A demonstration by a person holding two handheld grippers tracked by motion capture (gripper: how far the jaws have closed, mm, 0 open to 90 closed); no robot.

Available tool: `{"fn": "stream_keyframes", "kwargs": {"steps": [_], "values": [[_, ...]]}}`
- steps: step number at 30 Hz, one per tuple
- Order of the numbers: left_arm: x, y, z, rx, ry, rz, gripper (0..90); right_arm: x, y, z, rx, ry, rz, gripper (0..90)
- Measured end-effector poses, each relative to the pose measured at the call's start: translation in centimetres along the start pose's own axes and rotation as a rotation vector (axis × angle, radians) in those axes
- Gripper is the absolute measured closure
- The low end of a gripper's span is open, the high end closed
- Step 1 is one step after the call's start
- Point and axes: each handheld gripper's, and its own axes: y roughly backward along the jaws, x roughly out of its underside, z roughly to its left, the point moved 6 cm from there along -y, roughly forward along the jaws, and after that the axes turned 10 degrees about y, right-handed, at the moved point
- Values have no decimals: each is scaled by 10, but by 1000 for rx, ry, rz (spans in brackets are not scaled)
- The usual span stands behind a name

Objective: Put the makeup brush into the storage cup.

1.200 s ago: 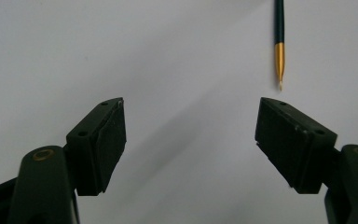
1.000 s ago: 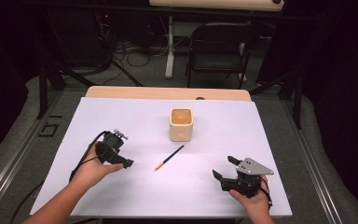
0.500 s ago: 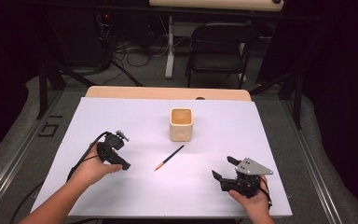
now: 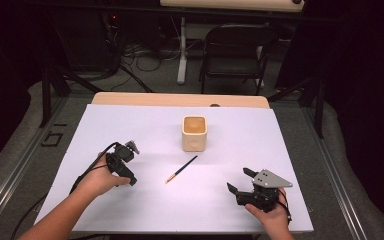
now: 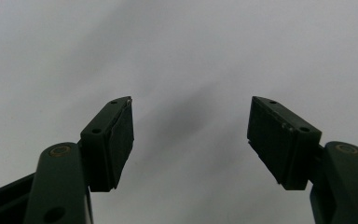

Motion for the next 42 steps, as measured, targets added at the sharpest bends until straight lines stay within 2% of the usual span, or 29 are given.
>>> {"fn": "stream_keyframes", "kwargs": {"steps": [10,17,24,42], "values": [[-3,0,1,-5,-2,14,323,0,0,0,-1,1,-2,225],[-12,0,-2,-7,-9,14,322,0,-1,1,-2,2,-3,225],[-28,0,-13,14,-24,5,318,0,-1,1,-4,2,-3,225],[-60,0,-43,32,-70,-1,319,0,-1,1,-11,10,4,225]]}}
